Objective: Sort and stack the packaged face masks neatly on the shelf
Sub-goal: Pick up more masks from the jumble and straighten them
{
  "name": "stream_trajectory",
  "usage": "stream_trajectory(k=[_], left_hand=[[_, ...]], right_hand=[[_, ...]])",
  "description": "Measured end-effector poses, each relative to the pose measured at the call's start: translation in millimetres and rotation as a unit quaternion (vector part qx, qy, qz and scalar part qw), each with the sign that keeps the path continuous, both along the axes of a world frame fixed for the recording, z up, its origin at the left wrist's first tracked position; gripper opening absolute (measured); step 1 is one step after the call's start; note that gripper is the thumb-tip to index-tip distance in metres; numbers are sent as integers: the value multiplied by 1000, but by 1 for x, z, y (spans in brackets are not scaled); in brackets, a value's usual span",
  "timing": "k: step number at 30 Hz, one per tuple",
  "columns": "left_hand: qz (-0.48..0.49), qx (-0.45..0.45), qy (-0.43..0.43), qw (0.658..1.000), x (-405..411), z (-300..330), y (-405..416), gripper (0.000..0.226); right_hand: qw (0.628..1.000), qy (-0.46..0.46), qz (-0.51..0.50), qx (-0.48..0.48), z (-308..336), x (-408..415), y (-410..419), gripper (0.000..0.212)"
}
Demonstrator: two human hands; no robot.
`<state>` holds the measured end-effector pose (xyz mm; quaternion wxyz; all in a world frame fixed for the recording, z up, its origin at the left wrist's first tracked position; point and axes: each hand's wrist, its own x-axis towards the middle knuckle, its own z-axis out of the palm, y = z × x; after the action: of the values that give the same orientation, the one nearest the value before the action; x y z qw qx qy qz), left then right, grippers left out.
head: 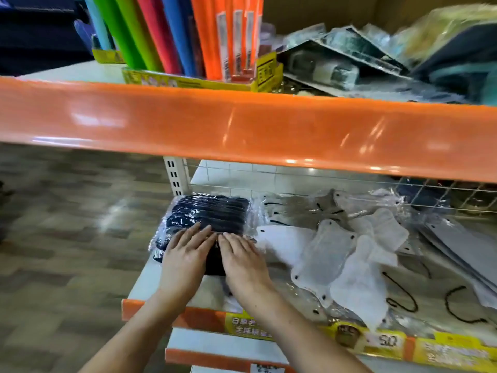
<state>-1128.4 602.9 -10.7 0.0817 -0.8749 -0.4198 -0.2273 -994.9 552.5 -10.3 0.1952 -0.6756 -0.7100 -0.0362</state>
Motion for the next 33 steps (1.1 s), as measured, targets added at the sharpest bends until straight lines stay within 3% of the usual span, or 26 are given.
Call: stream_trajectory(k=[8, 14, 16, 19, 22, 24, 28, 30, 33], left_hand=[[15, -69, 18, 997, -30, -20, 8, 48], [28, -172, 79, 982, -37, -34, 7, 52], [17, -187, 92, 978, -38, -35, 10, 56], [3, -186, 101, 977, -45, -36, 18, 69], [-42, -229, 115, 966, -52, -33, 33, 94], [-46, -249, 138, 958, -54, -28, 40, 100], [-50, -258, 125, 957, -56, -26, 44, 106], [-47, -268, 109, 956, -56, -28, 46, 120], [-30, -252, 73, 964, -53, -36, 46, 121]], right_hand=[[994, 25, 34, -104, -18, -35, 8, 58], [996, 42, 1, -82, -34, -43, 7, 44], [995, 22, -14, -101, -33, -44, 5, 49], [994, 0, -43, -101, -37, -44, 3, 56], [991, -6, -17, -136, -38, -42, 4, 86], [984, 5, 1, -178, -35, -40, 3, 95], [981, 27, 1, -192, -32, -38, 7, 99], [977, 46, 6, -208, -28, -36, 9, 99], [975, 53, 11, -215, -24, -35, 15, 89]])
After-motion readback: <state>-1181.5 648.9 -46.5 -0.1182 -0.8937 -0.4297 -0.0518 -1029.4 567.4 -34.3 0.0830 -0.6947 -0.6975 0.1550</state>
